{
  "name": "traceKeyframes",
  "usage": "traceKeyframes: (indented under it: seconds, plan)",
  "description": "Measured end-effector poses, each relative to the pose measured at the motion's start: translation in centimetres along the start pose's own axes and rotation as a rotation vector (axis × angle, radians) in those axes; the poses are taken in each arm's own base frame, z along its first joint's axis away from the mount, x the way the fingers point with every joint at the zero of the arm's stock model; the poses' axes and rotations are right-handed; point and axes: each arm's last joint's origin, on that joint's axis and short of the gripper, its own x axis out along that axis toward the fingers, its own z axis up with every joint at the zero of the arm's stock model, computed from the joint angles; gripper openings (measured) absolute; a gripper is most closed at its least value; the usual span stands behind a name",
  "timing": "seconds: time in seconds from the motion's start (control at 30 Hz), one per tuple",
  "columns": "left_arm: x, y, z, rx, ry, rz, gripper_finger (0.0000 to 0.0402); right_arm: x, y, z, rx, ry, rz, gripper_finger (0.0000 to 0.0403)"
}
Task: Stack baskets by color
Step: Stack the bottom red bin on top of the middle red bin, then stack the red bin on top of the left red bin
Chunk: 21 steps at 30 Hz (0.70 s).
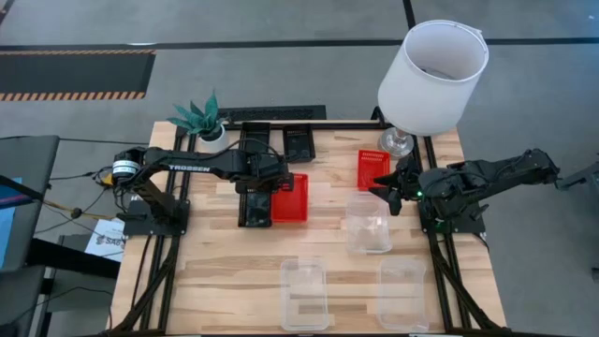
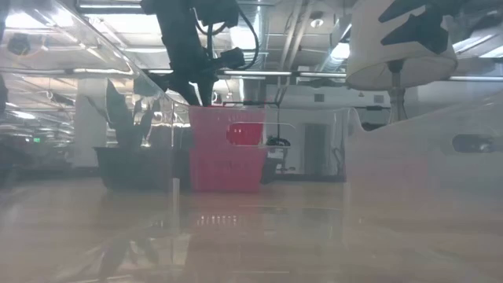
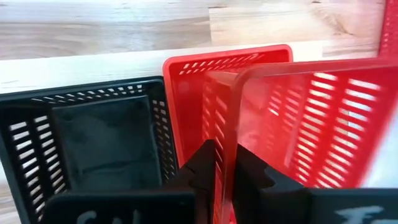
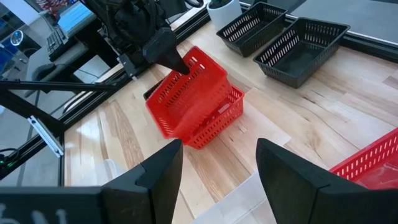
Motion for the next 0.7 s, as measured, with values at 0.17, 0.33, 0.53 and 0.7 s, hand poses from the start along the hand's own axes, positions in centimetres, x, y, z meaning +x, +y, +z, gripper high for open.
traceKeyframes:
  seconds: [0.17, 0.33, 0.53, 0.7]
  plan:
    - [0.0, -0.12, 0.04, -0.002, -0.006, -0.012, 0.0049, 0.0, 0.0, 0.0, 0.0, 0.0, 0.0, 0.0226]
    - [0.0, -0.14, 0.05, -0.002, -0.009, -0.014, 0.0063, 0.0, 0.0, 0.0, 0.0, 0.0, 0.0, 0.0226]
    - [0.0, -0.13, 0.1, 0.009, -0.027, -0.009, 0.0074, 0.0, 0.0, 0.0, 0.0, 0.0, 0.0, 0.0226]
    - [-0.06, -0.17, 0.12, 0.019, -0.029, -0.01, 0.0084, 0.02, -0.05, 0.03, 0.004, -0.001, -0.004, 0.0226]
